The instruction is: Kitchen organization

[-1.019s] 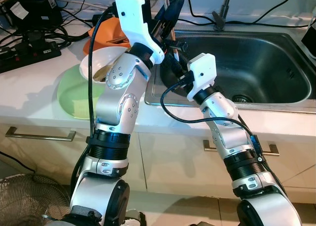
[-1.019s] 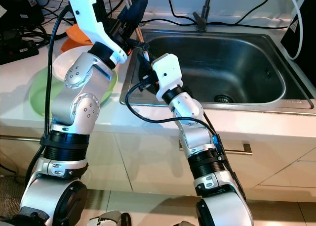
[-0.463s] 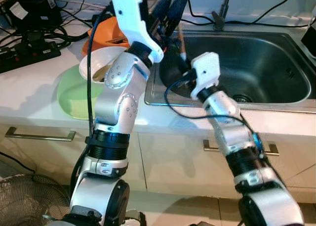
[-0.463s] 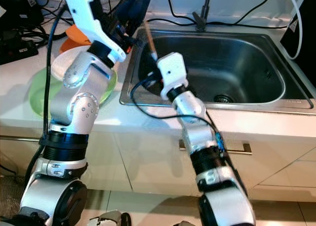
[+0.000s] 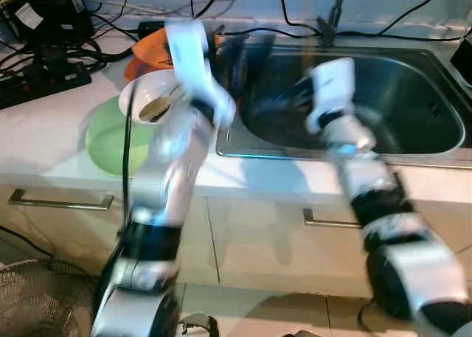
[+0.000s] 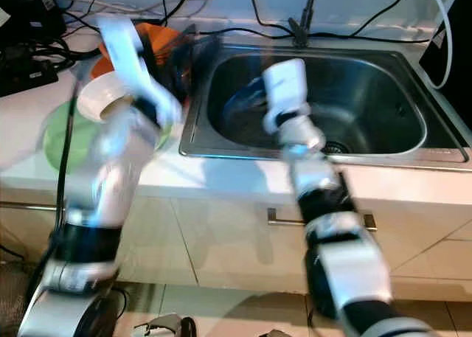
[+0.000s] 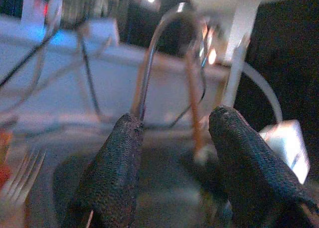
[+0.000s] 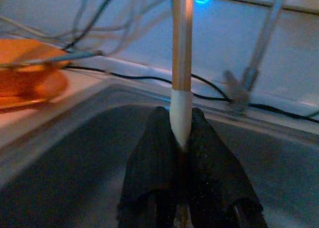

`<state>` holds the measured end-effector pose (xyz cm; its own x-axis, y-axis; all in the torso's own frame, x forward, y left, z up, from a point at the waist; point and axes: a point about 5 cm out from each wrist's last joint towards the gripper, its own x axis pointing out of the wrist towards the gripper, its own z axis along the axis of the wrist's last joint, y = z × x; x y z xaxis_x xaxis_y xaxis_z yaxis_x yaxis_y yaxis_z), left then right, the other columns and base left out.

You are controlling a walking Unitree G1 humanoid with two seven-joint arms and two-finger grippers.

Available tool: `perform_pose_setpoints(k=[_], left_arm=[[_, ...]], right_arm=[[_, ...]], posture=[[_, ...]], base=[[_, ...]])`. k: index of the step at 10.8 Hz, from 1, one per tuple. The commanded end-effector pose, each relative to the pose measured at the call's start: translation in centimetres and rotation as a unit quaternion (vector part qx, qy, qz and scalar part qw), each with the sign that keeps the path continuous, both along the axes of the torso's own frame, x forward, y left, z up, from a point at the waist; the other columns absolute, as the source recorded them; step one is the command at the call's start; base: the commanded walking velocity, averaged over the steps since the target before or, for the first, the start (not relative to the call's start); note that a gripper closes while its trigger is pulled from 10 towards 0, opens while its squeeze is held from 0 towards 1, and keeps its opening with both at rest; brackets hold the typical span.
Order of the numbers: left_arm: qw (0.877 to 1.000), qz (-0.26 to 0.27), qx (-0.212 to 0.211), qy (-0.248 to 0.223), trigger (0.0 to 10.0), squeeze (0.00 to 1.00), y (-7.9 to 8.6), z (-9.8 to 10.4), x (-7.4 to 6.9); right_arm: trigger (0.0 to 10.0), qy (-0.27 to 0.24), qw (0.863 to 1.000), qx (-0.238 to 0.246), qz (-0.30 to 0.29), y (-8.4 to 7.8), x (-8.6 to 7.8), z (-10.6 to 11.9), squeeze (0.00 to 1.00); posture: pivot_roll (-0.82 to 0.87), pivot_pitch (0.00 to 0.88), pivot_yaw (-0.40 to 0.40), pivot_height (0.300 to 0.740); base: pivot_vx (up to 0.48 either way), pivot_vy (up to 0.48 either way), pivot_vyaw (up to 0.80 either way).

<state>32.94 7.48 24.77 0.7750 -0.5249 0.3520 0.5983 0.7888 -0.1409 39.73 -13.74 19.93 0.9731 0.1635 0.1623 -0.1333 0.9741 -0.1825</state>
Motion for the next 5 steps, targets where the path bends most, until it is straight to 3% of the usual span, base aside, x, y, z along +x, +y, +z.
perform_pose_setpoints(k=[1,4,5], left_arm=[[0.999,0.003,0.033,0.011,10.0,0.00,-0.3,-0.6,-0.1],[0.988,0.022,0.136,0.062,10.0,0.00,-0.1,-4.7,-0.4],[0.986,0.023,0.152,0.070,10.0,0.00,-0.3,-5.8,-0.4]], right_arm=[[10.0,0.024,0.999,0.014,-0.017,-0.6,0.4,-0.2,0.00],[10.0,0.067,0.997,0.031,-0.034,-1.5,1.2,-0.7,0.00],[10.0,0.081,0.996,0.027,-0.038,-1.6,1.1,-1.3,0.00]], posture=[[0.09,0.018,0.038,0.740],[0.10,0.000,0.032,0.740],[0.10,0.000,0.031,0.740]], base=[[0.000,0.000,0.00],[0.000,0.000,0.00],[0.000,0.000,0.00]])
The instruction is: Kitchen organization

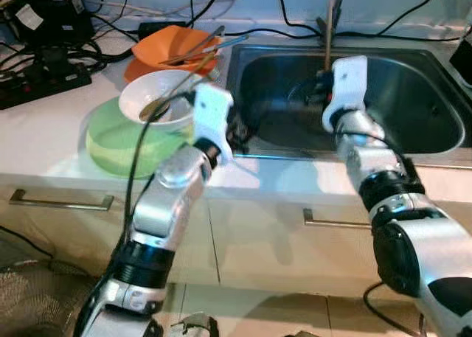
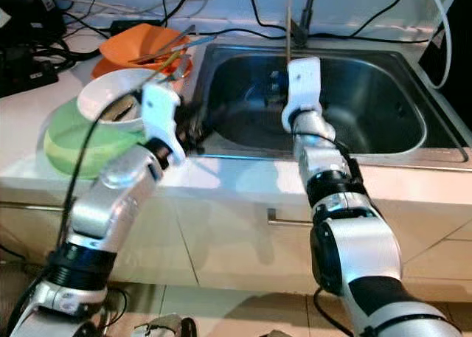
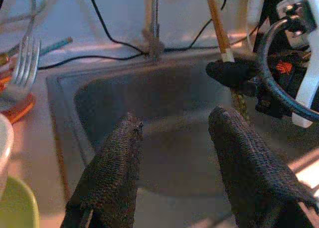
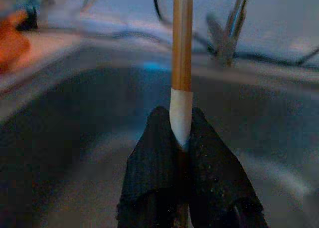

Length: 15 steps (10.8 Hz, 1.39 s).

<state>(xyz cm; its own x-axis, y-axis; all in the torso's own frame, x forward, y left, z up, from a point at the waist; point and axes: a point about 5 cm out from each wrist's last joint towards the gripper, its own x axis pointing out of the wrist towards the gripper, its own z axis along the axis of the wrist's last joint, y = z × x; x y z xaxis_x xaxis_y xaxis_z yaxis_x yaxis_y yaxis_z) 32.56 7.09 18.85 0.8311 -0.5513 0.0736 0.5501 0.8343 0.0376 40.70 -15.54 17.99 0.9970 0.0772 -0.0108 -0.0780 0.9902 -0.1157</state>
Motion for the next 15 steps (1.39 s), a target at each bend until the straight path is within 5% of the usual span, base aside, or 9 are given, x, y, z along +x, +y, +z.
perform_pose_setpoints(k=[1,6,7,8,13,14,15], left_arm=[[1.000,0.000,0.028,0.009,10.0,0.00,-0.4,-1.5,-0.1],[0.999,0.010,0.045,0.025,10.0,0.00,-0.8,-3.7,-0.2],[0.999,0.010,0.045,0.025,10.0,0.00,-0.8,-3.8,-0.2],[0.999,0.011,0.045,0.025,10.0,0.00,-0.8,-3.8,-0.3],[0.999,0.011,0.045,0.024,10.0,0.00,-0.9,-4.0,-0.3],[0.999,0.011,0.044,0.022,10.0,0.00,-1.0,-3.9,-0.3],[0.999,0.016,0.046,0.010,10.0,0.00,-1.0,-3.7,-0.3]], right_arm=[[10.0,0.009,1.000,0.004,-0.003,0.0,0.0,-0.3,0.00],[10.0,0.058,0.998,-0.013,-0.015,-0.7,-0.5,-2.4,0.00],[10.0,0.062,0.998,-0.015,-0.015,-0.7,-0.5,-2.5,0.07],[10.0,0.066,0.998,-0.008,-0.017,-0.6,-0.5,-2.6,1.00],[10.0,0.059,0.998,-0.019,-0.018,-0.8,-0.4,-2.2,1.00],[10.0,0.052,0.998,-0.028,-0.018,-0.8,-0.3,-2.0,0.65],[10.0,0.013,1.000,-0.017,-0.008,-0.5,0.0,-0.6,0.00]], posture=[[0.10,0.000,0.027,0.740],[0.11,0.000,0.014,0.740],[0.12,0.000,0.014,0.740],[0.12,0.000,0.011,0.740],[0.12,0.005,0.009,0.740],[0.11,0.009,0.009,0.740],[0.11,0.014,0.011,0.740]], base=[[0.000,0.000,0.00],[0.000,0.000,0.00],[0.000,0.000,0.00],[0.000,0.000,0.00],[0.000,0.000,0.00],[0.000,0.000,0.00],[0.000,0.000,0.00]])
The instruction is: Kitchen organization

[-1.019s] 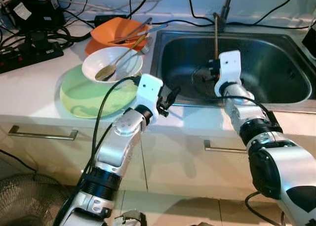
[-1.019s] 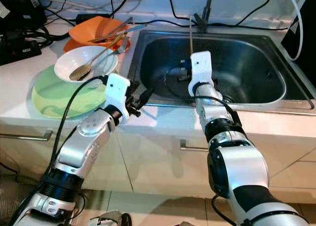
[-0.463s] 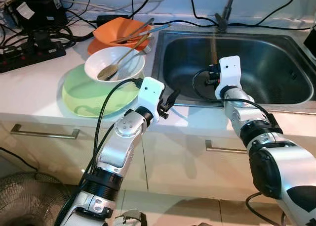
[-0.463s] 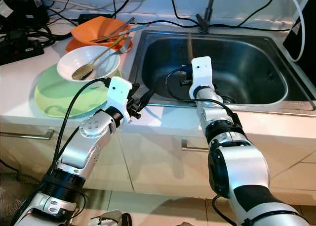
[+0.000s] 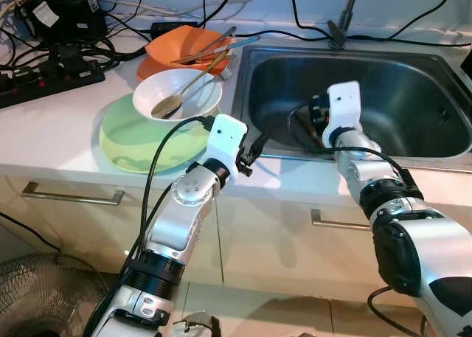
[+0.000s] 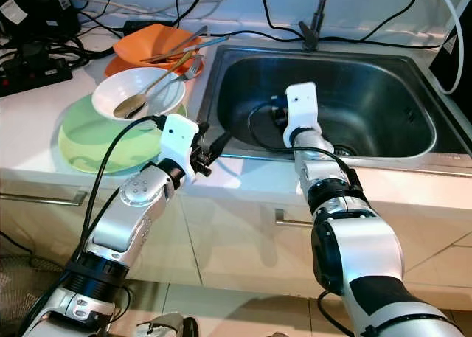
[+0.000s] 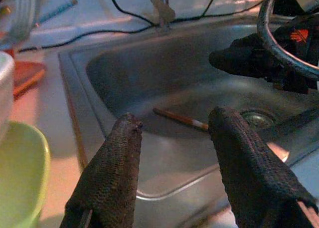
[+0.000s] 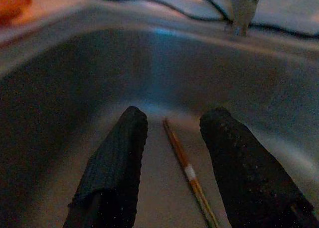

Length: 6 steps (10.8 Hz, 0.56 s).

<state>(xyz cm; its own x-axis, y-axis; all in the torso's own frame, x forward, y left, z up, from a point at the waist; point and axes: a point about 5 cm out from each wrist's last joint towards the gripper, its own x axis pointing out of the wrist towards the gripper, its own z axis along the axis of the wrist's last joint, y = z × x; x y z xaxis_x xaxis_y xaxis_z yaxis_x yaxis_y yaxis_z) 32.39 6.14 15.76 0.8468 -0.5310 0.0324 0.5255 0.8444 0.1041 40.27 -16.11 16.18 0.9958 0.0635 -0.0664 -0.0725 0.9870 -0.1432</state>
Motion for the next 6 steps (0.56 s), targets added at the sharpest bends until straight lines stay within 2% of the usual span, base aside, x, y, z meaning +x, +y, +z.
perform_pose_setpoints(k=[1,3,5,6], left_arm=[[1.000,0.010,0.006,-0.002,10.0,0.00,0.0,-0.4,0.0],[1.000,0.026,-0.003,-0.012,10.0,0.00,0.0,-0.4,0.2],[0.999,0.043,-0.011,-0.022,10.0,0.00,0.3,-0.4,0.2],[0.998,0.049,-0.011,-0.025,10.0,0.00,0.4,-0.5,0.2]], right_arm=[[10.0,-0.063,0.998,0.014,0.010,0.4,0.6,2.7,0.00],[10.0,-0.141,0.989,0.029,0.027,1.0,0.0,3.9,0.00],[10.0,-0.196,0.978,0.070,0.025,0.2,-1.6,3.8,0.00],[10.0,-0.207,0.975,0.071,0.024,0.0,-2.3,3.4,0.00]], posture=[[0.11,0.015,0.010,0.740],[0.09,0.027,-0.002,0.740],[0.07,0.037,-0.006,0.740],[0.05,0.037,-0.007,0.740]], base=[[0.000,0.000,0.00],[0.000,0.000,0.00],[0.000,0.000,0.00],[0.000,0.000,0.00]])
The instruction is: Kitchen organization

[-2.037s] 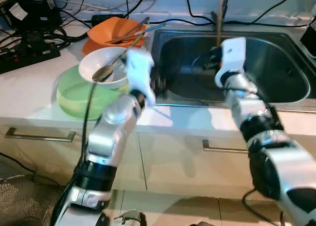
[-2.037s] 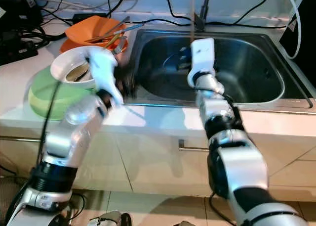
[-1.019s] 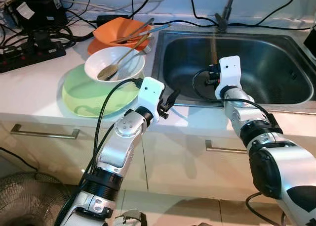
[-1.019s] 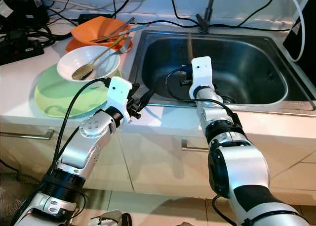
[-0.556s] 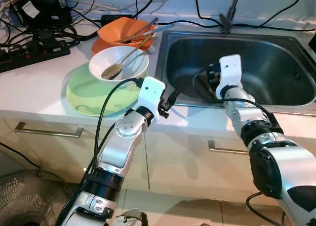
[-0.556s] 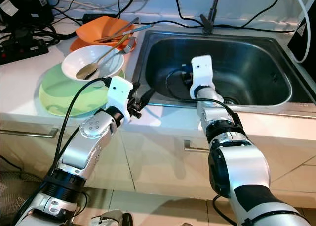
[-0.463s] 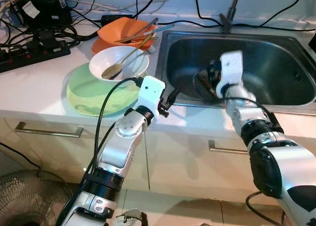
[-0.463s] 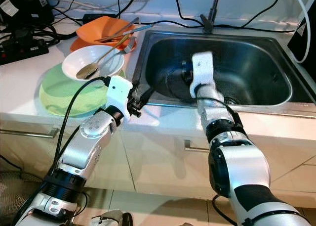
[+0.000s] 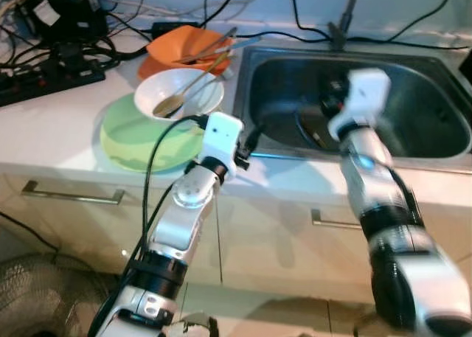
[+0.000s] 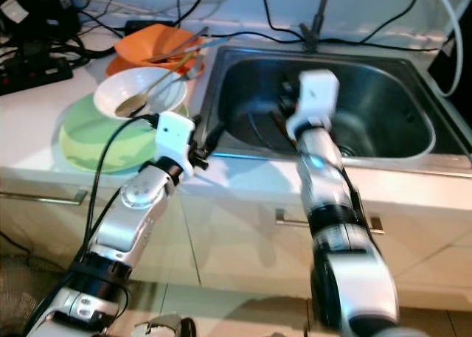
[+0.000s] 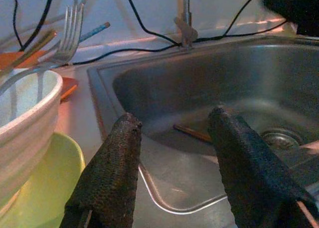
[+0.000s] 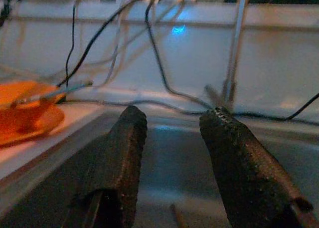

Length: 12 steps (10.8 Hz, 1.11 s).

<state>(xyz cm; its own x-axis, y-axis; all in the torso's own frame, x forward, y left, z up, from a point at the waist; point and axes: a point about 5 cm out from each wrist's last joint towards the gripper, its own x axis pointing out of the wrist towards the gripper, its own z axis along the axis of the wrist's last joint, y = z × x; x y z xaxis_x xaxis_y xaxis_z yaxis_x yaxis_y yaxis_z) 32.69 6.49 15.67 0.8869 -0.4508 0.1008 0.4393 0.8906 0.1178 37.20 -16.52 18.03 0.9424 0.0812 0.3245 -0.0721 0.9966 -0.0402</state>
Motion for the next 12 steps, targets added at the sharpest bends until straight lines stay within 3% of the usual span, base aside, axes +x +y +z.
perform_pose_setpoints(k=[1,3,5,7,9,11,12], left_arm=[[1.000,0.007,0.007,0.003,10.0,0.00,0.1,-0.5,0.0],[0.999,0.012,0.020,-0.021,10.0,0.00,0.3,-0.1,0.0],[0.994,0.005,0.074,-0.079,10.0,0.00,-0.1,2.0,0.4],[0.980,0.023,0.133,-0.148,10.0,0.00,0.1,4.5,1.1],[0.959,0.074,0.214,-0.172,10.0,0.00,1.0,7.7,4.2],[0.948,0.106,0.251,-0.167,10.0,0.00,1.8,8.2,6.0],[0.948,0.120,0.243,-0.166,10.0,0.00,2.8,9.1,6.8]], right_arm=[[10.0,-0.009,1.000,0.013,-0.001,0.0,-0.3,0.0,0.00],[10.0,0.013,0.999,0.033,0.013,0.6,-2.1,-2.1,0.00],[10.0,0.035,0.998,0.049,0.021,1.8,-2.4,-3.3,0.00],[10.0,0.047,0.997,0.060,0.030,2.8,-2.8,-3.7,0.00],[10.0,0.053,0.996,0.067,0.035,3.3,-2.9,-3.9,0.00],[10.0,0.058,0.995,0.066,0.037,3.5,-3.0,-4.1,0.00],[10.0,0.059,0.995,0.067,0.038,3.6,-3.0,-4.1,0.00]], posture=[[0.05,0.038,-0.003,0.740],[0.03,0.025,0.010,0.740],[0.04,0.006,0.014,0.740],[0.04,0.000,0.024,0.740],[0.04,0.000,0.026,0.740],[0.03,0.004,0.034,0.740],[0.03,0.008,0.035,0.740]], base=[[0.000,0.000,0.00],[0.000,0.000,0.00],[0.000,0.000,0.00],[0.000,0.000,0.00],[0.000,0.000,0.00],[0.000,0.000,0.00],[0.000,0.000,0.00]])
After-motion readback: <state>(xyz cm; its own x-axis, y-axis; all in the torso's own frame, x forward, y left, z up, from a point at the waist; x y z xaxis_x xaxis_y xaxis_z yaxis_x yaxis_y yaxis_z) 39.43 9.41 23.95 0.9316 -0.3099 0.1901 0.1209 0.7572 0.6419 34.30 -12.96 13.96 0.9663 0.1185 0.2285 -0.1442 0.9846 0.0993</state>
